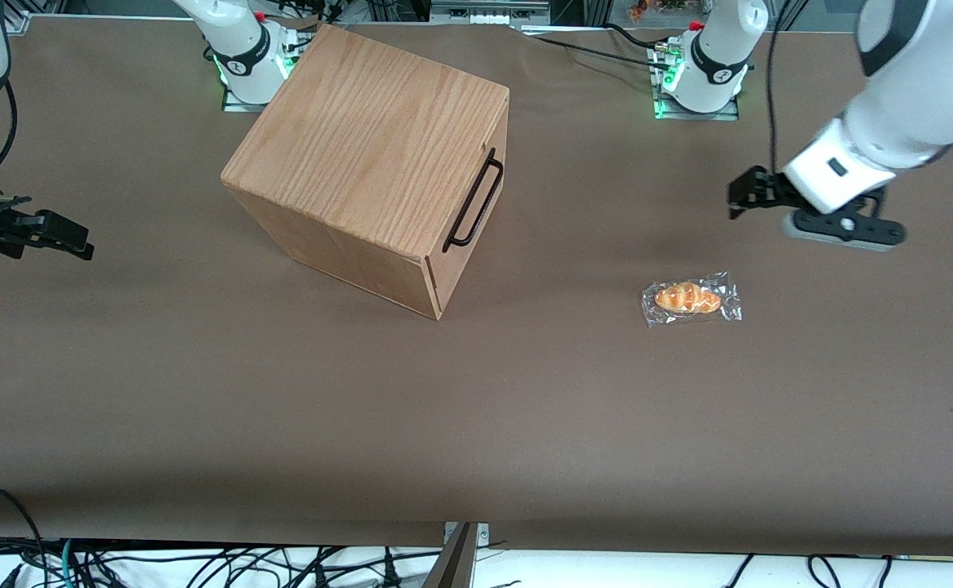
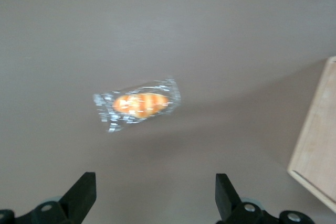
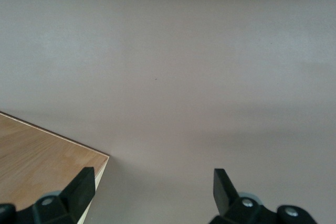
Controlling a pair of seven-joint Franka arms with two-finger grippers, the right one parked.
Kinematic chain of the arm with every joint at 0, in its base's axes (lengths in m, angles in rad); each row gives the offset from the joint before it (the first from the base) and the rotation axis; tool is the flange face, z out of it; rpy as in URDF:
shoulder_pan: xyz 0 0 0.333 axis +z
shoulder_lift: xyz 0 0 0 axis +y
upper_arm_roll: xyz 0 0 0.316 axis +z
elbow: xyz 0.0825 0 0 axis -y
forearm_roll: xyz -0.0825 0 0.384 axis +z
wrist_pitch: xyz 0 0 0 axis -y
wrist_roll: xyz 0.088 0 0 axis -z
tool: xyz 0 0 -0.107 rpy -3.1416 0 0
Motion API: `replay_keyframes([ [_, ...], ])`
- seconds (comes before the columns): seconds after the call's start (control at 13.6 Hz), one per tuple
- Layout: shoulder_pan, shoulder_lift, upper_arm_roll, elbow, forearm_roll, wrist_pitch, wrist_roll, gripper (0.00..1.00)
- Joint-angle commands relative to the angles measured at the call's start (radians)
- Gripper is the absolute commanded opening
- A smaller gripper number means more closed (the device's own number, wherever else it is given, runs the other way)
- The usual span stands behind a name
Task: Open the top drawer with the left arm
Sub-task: 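Move the left gripper toward the black handle on the wooden drawer front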
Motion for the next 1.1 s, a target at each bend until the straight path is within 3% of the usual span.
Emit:
replay_keyframes([
  [0.0,-0.018,0.052,-0.093,0.073,-0.021,-0.026,-0.125,1.0],
  [0.29,-0.042,0.12,-0.218,0.104,-0.102,-0.01,-0.274,1.0],
  [0.44,-0.054,0.152,-0.262,0.1,-0.136,0.086,-0.274,1.0],
  [1.03,-0.084,0.241,-0.364,0.031,-0.135,0.381,-0.262,1.0],
])
